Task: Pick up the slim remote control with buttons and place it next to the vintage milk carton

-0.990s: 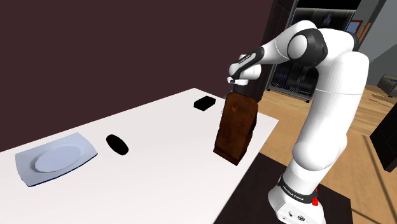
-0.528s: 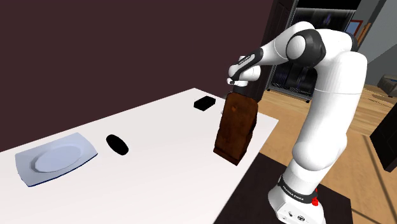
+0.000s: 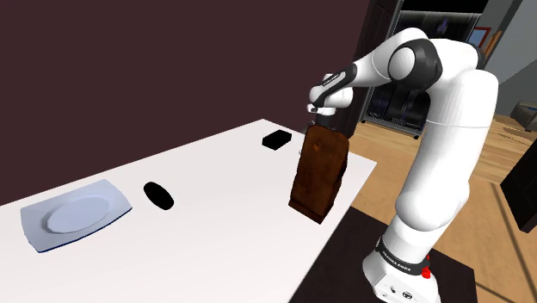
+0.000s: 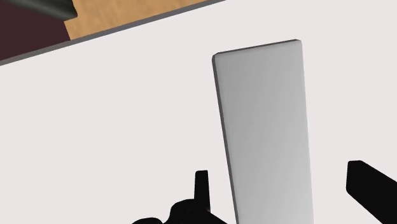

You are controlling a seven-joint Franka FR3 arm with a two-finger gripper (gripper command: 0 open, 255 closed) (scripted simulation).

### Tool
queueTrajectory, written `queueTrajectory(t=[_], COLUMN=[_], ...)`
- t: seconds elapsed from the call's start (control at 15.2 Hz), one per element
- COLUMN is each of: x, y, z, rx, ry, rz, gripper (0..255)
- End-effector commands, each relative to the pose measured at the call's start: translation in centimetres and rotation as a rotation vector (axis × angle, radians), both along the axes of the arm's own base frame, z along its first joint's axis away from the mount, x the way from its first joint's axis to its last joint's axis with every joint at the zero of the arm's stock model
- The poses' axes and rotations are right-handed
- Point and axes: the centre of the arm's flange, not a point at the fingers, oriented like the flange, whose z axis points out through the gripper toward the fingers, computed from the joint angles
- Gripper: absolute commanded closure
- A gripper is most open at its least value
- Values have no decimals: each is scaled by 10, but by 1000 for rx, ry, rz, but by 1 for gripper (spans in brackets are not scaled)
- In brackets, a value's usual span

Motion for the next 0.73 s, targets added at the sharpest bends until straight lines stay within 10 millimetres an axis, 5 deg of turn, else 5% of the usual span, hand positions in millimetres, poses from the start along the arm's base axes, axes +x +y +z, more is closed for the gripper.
queueTrajectory(t=[0.0,0.13,0.66], x=[0,0,0], y=[0,0,0], z=[19,42,42], rx=[0,0,0], ry=[0,0,0], rz=[0,0,0], gripper=[0,0,0])
